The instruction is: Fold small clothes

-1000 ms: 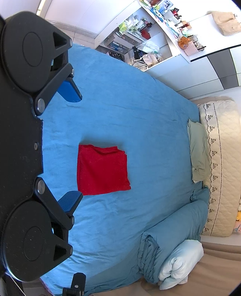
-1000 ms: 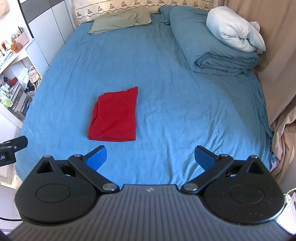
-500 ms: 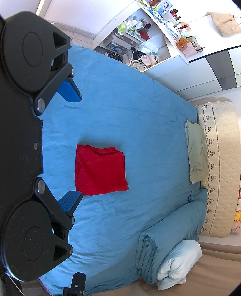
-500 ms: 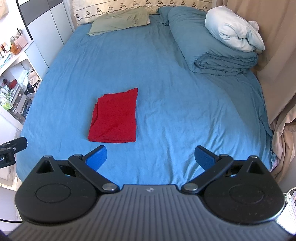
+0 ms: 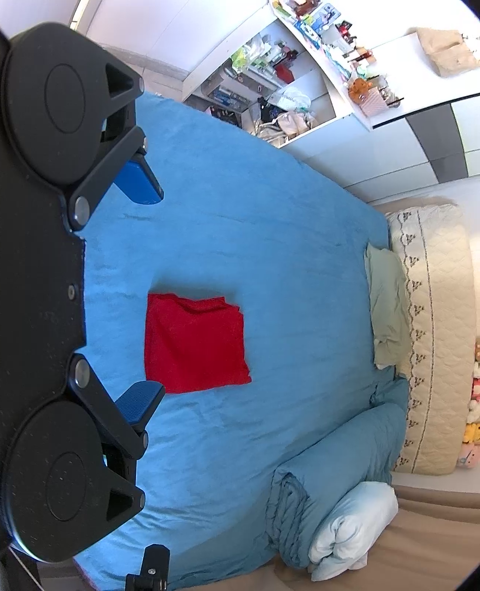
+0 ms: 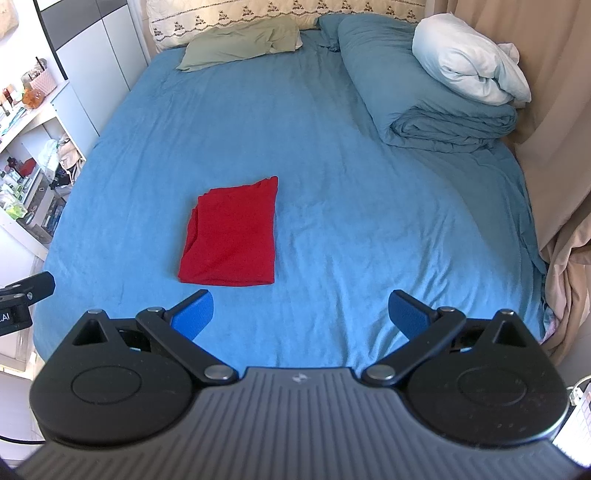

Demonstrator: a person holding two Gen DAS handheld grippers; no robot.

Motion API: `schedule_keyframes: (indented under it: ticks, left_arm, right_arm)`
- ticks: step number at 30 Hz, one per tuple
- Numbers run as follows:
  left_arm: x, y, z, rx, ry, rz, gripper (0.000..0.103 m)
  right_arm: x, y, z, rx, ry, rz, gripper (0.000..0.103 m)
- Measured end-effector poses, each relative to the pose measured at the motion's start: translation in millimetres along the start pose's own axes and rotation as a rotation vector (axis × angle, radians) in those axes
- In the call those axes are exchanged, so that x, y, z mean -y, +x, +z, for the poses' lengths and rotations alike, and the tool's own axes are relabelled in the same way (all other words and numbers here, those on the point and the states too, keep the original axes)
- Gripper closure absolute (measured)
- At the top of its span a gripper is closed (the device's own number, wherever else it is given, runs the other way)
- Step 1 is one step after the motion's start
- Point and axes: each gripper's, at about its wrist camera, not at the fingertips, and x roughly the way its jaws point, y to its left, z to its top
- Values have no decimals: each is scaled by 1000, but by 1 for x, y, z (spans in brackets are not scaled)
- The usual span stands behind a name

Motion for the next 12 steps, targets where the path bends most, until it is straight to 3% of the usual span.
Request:
schedule_keyframes:
  ticks: [12]
  left_arm:
    - [-10, 5, 7, 28, -29, -5, 0]
  right_arm:
    - [-4, 7, 7, -11, 6, -1, 0]
